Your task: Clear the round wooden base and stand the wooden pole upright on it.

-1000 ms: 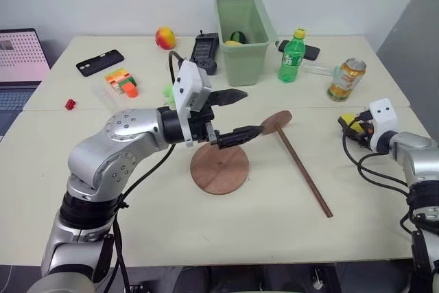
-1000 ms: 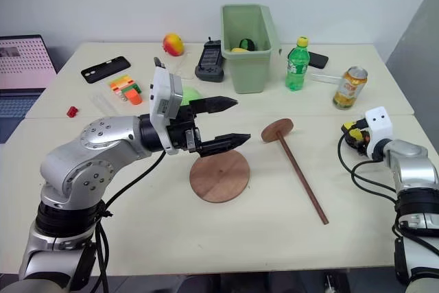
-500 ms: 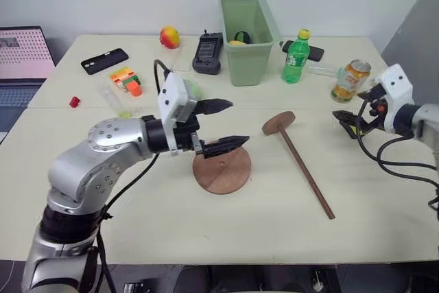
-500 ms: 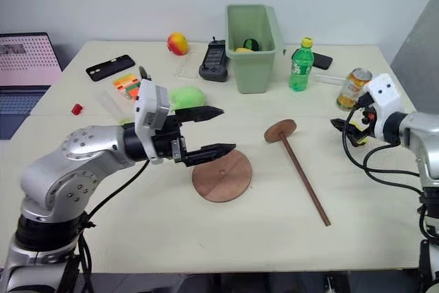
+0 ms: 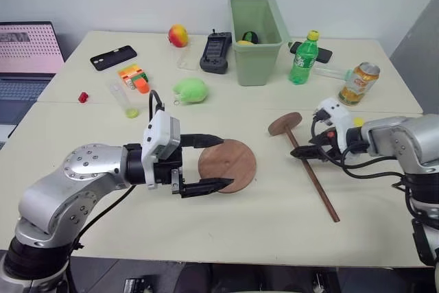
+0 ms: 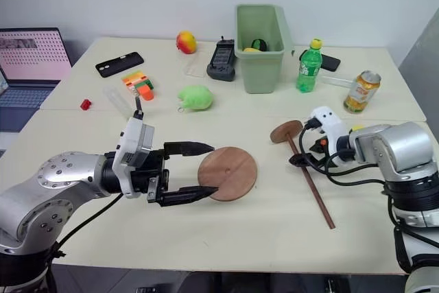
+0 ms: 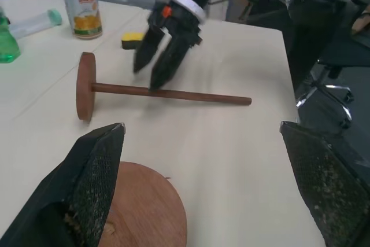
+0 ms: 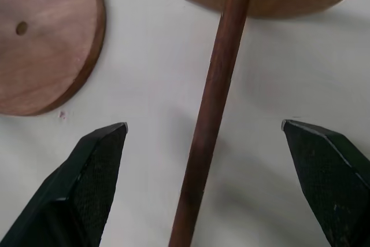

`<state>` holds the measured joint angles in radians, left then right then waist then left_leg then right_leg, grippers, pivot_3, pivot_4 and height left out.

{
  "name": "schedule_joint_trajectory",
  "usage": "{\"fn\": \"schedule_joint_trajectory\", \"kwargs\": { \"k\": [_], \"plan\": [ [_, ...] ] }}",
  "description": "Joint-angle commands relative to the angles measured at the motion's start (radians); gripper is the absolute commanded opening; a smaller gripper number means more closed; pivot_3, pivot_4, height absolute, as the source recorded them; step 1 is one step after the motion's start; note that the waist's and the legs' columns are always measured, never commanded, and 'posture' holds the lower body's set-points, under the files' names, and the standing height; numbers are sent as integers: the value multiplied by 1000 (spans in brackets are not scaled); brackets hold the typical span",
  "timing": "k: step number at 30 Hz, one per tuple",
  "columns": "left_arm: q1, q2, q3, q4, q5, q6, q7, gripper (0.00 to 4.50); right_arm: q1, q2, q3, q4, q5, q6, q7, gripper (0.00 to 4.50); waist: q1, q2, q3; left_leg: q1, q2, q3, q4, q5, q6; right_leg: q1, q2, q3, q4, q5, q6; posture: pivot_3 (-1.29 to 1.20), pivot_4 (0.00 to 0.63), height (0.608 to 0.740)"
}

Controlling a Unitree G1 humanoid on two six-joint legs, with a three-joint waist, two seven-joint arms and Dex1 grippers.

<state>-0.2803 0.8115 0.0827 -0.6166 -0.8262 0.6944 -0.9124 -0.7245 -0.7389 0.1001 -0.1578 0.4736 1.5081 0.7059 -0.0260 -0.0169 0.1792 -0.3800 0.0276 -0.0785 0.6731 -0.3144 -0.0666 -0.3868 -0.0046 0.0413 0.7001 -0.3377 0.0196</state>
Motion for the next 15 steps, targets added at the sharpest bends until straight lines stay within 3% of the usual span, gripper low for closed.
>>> {"fn": "schedule_joint_trajectory", "kwargs": {
  "k": [1, 5, 8, 15],
  "plan": [
    [39, -12, 25, -75, -8, -15, 41, 4500, -11, 58, -4, -2, -17, 36, -76, 4496, -3, 0, 0, -1, 1, 0, 2, 0, -1, -1, 0, 0, 1, 0, 0, 0, 150, 740],
    [61, -12, 38, -100, -22, -12, 65, 4500, -10, 79, 5, 24, -27, 34, -106, 4496, -4, 0, 0, -2, 0, 0, 3, 0, 0, -3, 0, 0, 4, 0, 0, 0, 150, 740],
    [75, -5, 46, -114, -27, -10, 76, 4500, -10, 88, 6, 31, -18, 44, -114, 4004, -5, 0, 0, -2, 0, 0, 4, -1, 1, -2, 0, 0, 5, 0, 0, 0, 150, 740],
    [61, -11, 49, -108, -23, -18, 100, 4500, -24, 156, -44, 49, 1, 102, -149, 2362, -6, 0, 0, -2, 0, 0, 5, -1, 1, -2, 0, 0, 6, 0, 0, 0, 150, 740]
  ]
}}
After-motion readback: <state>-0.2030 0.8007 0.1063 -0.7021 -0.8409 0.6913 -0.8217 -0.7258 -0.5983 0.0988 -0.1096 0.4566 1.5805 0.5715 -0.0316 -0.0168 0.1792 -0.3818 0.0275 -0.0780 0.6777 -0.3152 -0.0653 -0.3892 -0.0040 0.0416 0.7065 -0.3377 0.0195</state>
